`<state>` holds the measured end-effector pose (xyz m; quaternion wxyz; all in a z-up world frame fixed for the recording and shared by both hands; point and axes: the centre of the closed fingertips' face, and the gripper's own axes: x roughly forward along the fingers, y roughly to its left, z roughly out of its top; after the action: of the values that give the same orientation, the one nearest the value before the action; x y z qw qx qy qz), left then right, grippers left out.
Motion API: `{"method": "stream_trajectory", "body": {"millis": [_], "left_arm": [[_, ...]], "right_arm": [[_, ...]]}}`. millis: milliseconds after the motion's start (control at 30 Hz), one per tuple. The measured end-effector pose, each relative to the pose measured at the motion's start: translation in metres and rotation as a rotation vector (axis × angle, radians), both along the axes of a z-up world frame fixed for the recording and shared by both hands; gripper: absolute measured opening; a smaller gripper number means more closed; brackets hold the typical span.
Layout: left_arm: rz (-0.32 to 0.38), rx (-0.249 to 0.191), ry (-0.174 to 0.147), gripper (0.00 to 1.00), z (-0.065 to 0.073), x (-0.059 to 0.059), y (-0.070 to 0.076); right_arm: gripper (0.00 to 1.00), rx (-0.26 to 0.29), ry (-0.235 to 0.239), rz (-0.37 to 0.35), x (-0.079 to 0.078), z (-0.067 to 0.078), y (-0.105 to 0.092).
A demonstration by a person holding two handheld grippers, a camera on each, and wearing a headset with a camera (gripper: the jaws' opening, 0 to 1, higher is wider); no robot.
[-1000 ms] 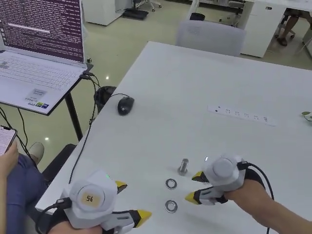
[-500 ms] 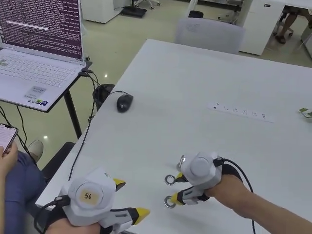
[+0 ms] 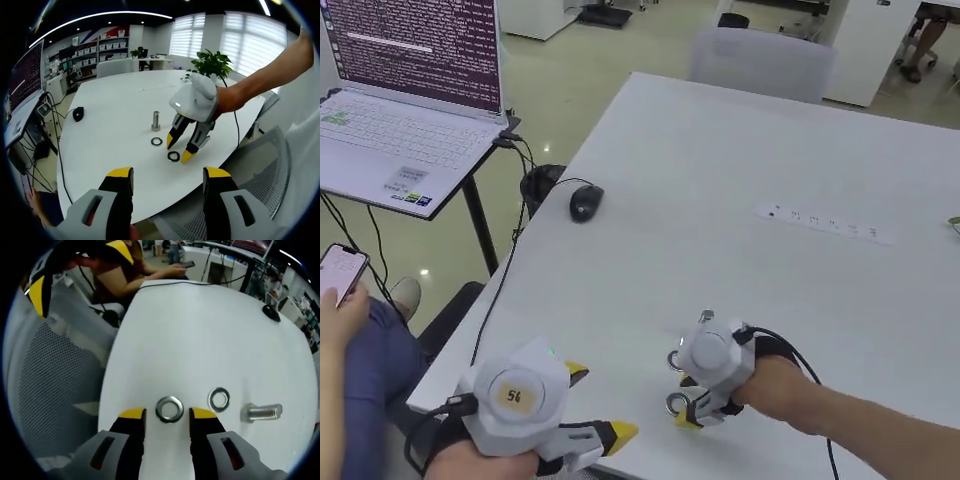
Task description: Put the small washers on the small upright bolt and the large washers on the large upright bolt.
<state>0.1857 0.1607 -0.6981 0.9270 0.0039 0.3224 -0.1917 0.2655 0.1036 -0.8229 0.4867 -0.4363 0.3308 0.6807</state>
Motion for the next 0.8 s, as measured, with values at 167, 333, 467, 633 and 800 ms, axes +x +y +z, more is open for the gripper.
{"method": "stream_trajectory", "body": {"millis": [167,333,467,633,800], "left_arm": [[0.008,0.0,0.002,0.55,0.0,-0.0013,0.0023],[0.02,-0.005,0.006,0.55,-0.0012,-0.0025,0.0042],[0.019,-0.003,0.01,0.55,-0.0032,-0.0019,0.0038],[0.01,-0.003,0.008,0.55,-0.0024,0.0024,0.0004],[0.005,-0.002,0.005,0.55,-0.0015,0.0056,-0.0006]], "right_arm": [[0.34,0.008,0.0,0.009,0.0008,-0.0029,0.0036],[0.33,0.005,-0.024,0.043,-0.001,-0.0036,-0.0004],[0.32,0.021,-0.02,0.046,-0.0012,-0.0029,-0.0013],[0.25,0.027,-0.026,0.058,-0.0012,-0.0028,-0.0019],[0.25,0.03,-0.023,0.037,-0.0003,-0.004,-0.0015]]}}
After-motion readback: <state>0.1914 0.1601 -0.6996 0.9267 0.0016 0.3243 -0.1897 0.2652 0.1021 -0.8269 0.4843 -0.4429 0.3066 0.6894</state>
